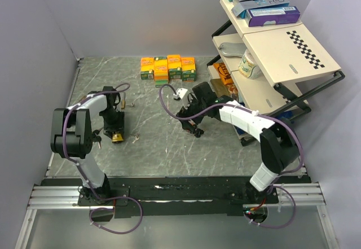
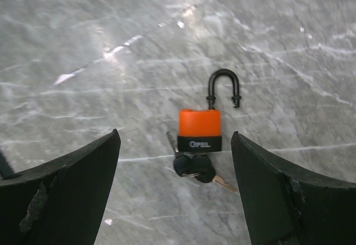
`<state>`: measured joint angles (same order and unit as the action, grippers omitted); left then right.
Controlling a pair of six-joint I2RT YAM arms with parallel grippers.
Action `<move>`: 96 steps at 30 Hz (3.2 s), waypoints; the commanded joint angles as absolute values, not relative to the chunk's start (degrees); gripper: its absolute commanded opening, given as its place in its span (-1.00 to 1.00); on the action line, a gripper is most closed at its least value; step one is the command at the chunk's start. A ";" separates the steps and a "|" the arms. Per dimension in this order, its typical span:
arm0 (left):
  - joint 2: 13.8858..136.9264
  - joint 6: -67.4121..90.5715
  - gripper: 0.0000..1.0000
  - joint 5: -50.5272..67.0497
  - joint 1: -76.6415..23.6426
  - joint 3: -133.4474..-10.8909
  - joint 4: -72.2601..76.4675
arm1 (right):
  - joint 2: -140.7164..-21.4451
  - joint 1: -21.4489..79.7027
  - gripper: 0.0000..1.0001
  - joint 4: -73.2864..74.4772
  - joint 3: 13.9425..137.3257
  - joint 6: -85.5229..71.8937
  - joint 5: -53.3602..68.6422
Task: Lock with the key
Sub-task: Place the lock at the center of the board, then pick up the lock from the center of the board, then lock the lock.
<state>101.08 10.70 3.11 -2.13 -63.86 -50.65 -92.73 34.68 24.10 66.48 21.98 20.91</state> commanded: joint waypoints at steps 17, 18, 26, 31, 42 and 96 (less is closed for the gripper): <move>99.58 10.63 0.84 9.22 -1.93 -66.62 -52.64 | -107.66 34.10 0.66 28.12 73.21 28.74 14.77; 99.06 10.72 0.86 10.19 -1.85 -66.97 -52.82 | -108.01 34.10 0.62 28.65 73.73 28.74 14.59; 92.29 13.00 0.92 18.97 -1.23 -72.59 -52.47 | -109.34 34.28 0.42 29.45 72.25 31.46 13.62; 88.08 13.80 0.99 24.43 -0.09 -74.62 -49.49 | -109.25 34.19 -0.02 29.00 71.37 32.08 13.71; 73.68 -2.34 0.93 46.12 5.80 -70.51 -37.72 | -95.30 33.66 -1.00 34.00 74.96 32.96 34.43; 53.18 -12.33 -0.98 52.56 -23.73 -54.14 -17.15 | -78.14 40.44 0.98 34.98 79.90 29.09 51.85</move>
